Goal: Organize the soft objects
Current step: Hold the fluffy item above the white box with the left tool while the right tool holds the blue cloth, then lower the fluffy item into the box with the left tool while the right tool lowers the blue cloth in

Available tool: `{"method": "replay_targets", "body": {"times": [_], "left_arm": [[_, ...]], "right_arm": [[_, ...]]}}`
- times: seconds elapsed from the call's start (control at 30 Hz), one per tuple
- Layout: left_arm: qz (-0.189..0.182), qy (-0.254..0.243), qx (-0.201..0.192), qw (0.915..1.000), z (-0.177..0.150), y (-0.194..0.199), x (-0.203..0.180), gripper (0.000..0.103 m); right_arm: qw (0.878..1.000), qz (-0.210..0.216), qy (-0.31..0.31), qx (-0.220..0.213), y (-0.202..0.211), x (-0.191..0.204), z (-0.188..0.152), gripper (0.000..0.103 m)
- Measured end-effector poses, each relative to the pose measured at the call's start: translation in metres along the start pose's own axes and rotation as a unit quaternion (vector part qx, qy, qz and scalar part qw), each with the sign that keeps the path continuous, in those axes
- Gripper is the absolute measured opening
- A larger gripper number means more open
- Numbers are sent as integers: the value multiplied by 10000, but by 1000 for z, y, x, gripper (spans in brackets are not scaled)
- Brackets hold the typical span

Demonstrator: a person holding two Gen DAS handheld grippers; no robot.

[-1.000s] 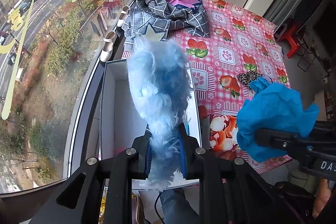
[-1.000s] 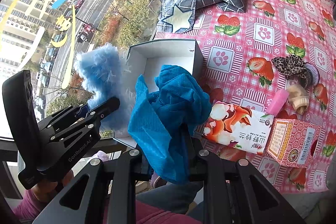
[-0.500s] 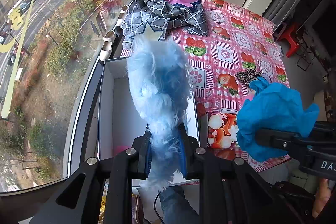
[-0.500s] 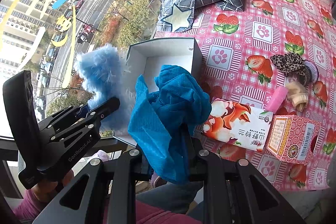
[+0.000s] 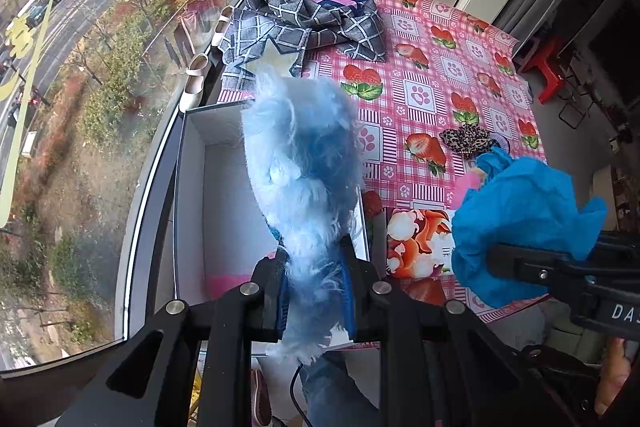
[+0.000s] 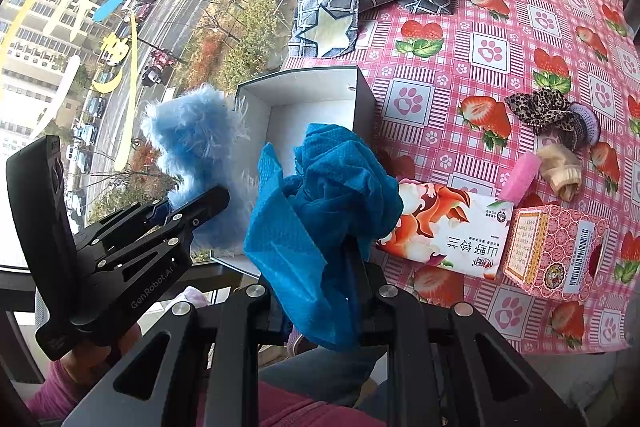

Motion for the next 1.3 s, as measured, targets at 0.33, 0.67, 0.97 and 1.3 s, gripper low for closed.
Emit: {"method": "replay_targets", "body": {"times": [0.33,0.67,0.97,1.3], "left_arm": [[50,167,25,9998,-1,-5,14,23],[147,512,132,9985,-9,-21,32,23],[194,694,214,9972,-18,-33,41,23],[284,928,243,9950,-27,-42,54,23]], "right_arm": [[10000,-66,-29,43,-3,-3,1,22],[9997,-133,72,207,-14,0,2,22],[9991,-170,212,332,-24,5,3,22],[9975,-230,537,405,-41,24,14,22]]}}
Point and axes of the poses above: each gripper's, at about its wrist camera, not at the fingertips, and y roughly against the way its jaws point, x to its left, z to its top, the point moved 8 cm from there along -y, roughly the way its jaws point, and after that the axes turned 12 degrees about -x, right-handed, at the moved point
